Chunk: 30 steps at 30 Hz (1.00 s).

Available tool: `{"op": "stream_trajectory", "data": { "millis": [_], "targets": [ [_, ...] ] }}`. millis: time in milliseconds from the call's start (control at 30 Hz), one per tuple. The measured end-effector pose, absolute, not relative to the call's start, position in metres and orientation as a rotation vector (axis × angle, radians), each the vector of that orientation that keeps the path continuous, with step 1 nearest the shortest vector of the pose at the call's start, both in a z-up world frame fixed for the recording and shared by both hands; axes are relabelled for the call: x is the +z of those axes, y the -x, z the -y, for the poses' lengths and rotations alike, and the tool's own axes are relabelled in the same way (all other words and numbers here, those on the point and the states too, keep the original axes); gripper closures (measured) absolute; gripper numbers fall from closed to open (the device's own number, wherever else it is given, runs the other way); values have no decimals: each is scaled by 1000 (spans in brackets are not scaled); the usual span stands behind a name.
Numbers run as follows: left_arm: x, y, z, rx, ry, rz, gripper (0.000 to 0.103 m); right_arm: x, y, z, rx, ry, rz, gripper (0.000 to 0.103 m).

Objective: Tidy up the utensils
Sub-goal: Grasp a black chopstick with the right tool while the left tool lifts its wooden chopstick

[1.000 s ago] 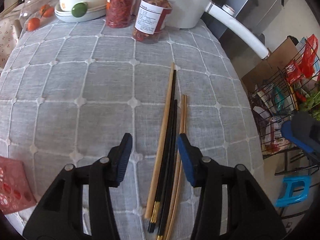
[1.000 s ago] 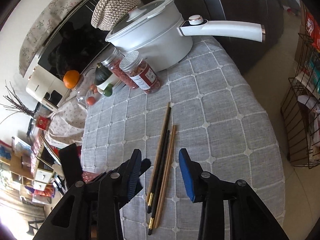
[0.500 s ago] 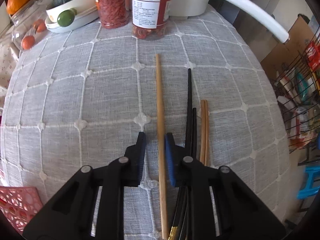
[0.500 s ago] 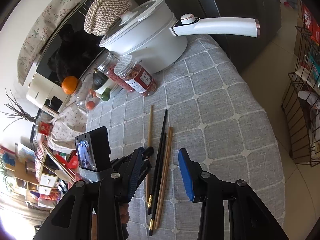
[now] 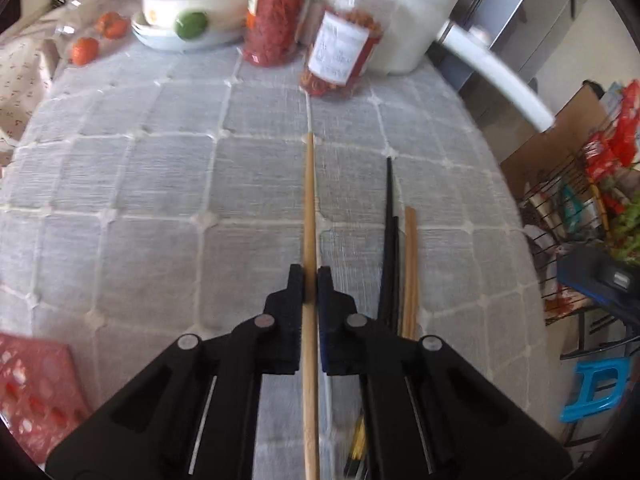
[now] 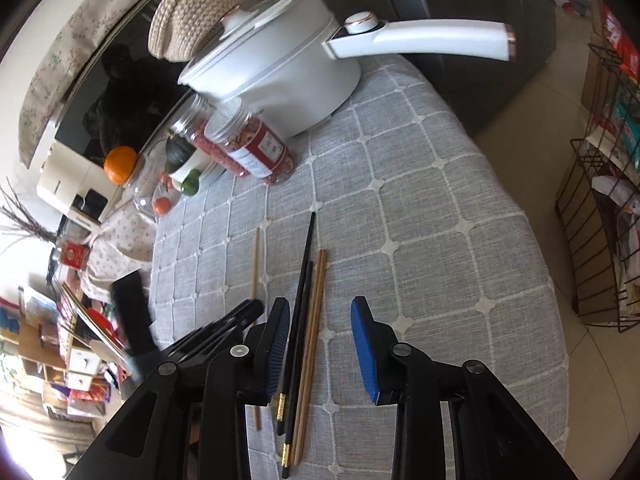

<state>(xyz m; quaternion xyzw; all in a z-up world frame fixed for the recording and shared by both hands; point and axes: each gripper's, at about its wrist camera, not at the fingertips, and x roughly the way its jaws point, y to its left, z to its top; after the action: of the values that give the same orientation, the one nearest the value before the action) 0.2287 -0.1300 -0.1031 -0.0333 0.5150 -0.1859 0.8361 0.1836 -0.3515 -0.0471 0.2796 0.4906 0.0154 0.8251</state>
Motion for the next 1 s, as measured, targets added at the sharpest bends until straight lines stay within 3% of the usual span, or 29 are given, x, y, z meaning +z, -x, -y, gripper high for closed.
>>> {"op": "stream_trajectory", "data": {
  "millis": [300,867,1000],
  "targets": [
    [-13,-161,65,-422,170,-850,95,-91,-216,285,209,-510,-1179,83],
    [-14,-137,38,-358,110,-812,95,-124,-244,241,36,-254,-1246,88],
    [-15,-136,33,-317,97,-796,95,-124,-244,235,16,-207,-1246,94]
  ]
}}
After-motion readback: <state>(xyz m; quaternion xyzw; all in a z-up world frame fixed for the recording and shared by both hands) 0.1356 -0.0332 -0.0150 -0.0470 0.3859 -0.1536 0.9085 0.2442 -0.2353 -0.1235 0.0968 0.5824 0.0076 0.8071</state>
